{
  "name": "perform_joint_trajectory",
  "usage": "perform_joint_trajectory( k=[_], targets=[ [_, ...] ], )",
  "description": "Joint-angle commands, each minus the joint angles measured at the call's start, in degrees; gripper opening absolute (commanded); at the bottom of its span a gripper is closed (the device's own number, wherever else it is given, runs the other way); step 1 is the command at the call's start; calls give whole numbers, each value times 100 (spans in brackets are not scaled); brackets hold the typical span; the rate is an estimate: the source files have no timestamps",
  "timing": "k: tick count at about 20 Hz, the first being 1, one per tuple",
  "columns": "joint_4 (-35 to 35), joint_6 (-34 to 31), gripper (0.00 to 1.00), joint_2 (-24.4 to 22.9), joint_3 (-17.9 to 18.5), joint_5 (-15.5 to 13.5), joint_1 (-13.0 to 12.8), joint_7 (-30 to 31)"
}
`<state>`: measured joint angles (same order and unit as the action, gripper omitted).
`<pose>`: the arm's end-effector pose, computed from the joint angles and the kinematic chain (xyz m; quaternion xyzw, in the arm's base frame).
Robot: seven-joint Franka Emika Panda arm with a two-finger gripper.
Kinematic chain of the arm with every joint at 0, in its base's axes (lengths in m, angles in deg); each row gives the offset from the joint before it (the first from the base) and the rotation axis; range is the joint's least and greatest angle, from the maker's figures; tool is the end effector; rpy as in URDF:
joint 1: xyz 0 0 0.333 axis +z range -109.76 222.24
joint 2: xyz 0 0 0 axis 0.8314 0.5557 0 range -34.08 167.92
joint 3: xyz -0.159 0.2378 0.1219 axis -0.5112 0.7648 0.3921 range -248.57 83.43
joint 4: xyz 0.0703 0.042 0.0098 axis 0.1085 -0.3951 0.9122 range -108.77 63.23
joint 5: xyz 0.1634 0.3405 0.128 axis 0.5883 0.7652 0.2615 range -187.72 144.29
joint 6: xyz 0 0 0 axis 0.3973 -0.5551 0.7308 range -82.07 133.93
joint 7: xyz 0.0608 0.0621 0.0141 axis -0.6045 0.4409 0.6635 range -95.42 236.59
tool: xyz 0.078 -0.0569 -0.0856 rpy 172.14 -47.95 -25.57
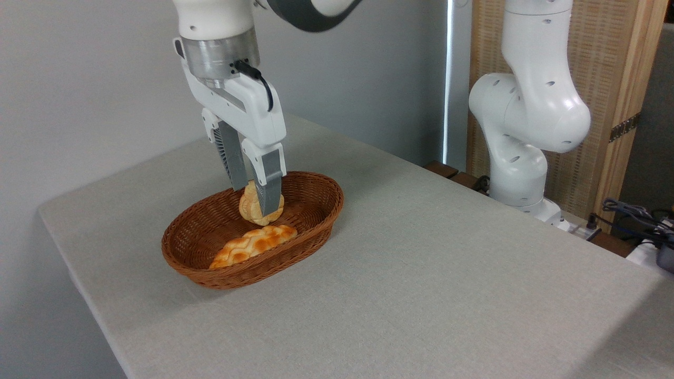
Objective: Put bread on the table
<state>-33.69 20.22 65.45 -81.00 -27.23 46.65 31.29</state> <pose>0.5581 -0.0891 0.5376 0.9182 -0.3928 0.0282 0.0416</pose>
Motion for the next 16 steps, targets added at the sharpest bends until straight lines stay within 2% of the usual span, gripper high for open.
perform_joint_trajectory(
  k=[1,6,9,12,14,16],
  targets=[
    [-867,400,100,-530,-296,-440,1,98],
    [-1237,786,100,-521,-1078,-898,-34,483],
    [-1580,1207,100,-530,-1430,-890,-96,677],
    [-1737,1331,100,-495,-1457,-872,-192,766],
    [-1887,1393,100,-469,-1466,-750,-219,739],
    [-2237,1943,100,-390,-1492,-522,-228,722]
  ],
)
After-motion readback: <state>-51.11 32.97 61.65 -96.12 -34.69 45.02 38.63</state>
